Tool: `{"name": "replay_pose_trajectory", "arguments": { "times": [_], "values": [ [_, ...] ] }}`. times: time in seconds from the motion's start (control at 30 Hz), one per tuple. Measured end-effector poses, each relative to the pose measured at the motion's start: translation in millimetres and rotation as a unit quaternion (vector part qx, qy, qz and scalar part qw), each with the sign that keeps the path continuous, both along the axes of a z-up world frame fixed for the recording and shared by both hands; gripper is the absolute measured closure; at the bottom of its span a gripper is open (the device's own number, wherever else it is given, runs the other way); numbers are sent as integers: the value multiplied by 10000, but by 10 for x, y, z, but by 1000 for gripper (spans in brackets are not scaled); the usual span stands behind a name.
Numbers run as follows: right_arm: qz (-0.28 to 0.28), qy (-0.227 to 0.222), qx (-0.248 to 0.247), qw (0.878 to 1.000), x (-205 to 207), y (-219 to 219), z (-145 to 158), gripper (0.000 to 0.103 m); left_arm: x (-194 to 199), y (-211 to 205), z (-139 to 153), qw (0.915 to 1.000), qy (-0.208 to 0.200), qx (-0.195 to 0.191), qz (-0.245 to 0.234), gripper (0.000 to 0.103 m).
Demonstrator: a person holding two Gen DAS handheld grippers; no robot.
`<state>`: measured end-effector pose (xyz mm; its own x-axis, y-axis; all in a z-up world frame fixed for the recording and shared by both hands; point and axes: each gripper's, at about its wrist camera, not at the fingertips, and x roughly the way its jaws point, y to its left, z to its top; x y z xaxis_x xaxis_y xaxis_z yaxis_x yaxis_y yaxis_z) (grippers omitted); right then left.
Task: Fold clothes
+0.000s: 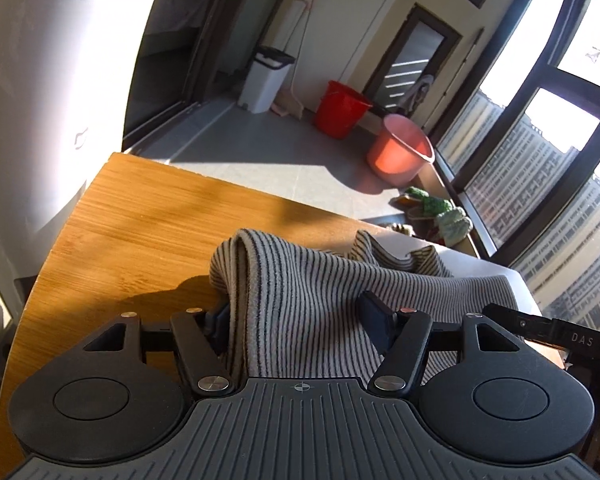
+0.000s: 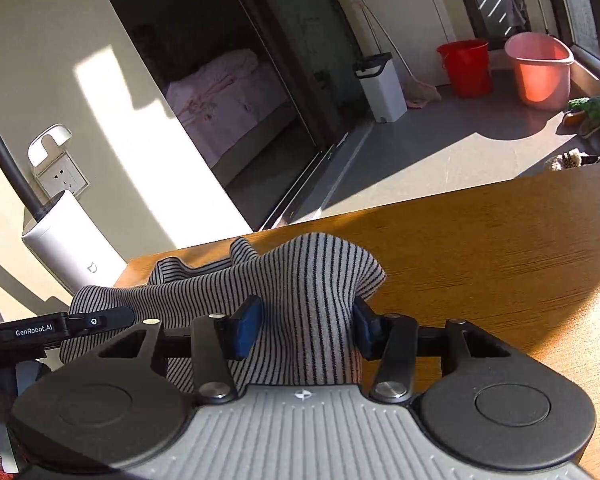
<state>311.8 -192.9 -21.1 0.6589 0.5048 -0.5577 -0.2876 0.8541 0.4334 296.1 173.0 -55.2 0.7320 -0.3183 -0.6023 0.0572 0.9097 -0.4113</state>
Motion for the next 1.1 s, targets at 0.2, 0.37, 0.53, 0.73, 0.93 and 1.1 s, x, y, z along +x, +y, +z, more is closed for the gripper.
{"name": "replay_pose_trajectory", "arguments": {
  "times": [0.2,0.37,0.53,0.73,0.93,1.1],
  "values": [
    [369,-880,497,9942,-480,-210,475,82,-430,68,455,9941,-973,-165,-454,75],
    [752,-1118,329,9903,-1082,-308,639,82,-1120,36,724,9820,-1608,-33,-993,75],
    [1083,-1037,-108,9886,-1647,-314,503,82,-1666,67,541,9826,-1428,162,-1176,75],
    [886,-638,-588,9923,-1936,-423,287,82,-1980,430,311,9941,-835,265,-647,64],
    [413,-246,-102,9988,-2053,-771,226,67,-2076,870,302,9979,-323,-401,-381,45],
    [91,39,967,9953,-2069,-1025,256,50,-2048,1098,365,9841,-195,-1735,-321,21]
  ]
}}
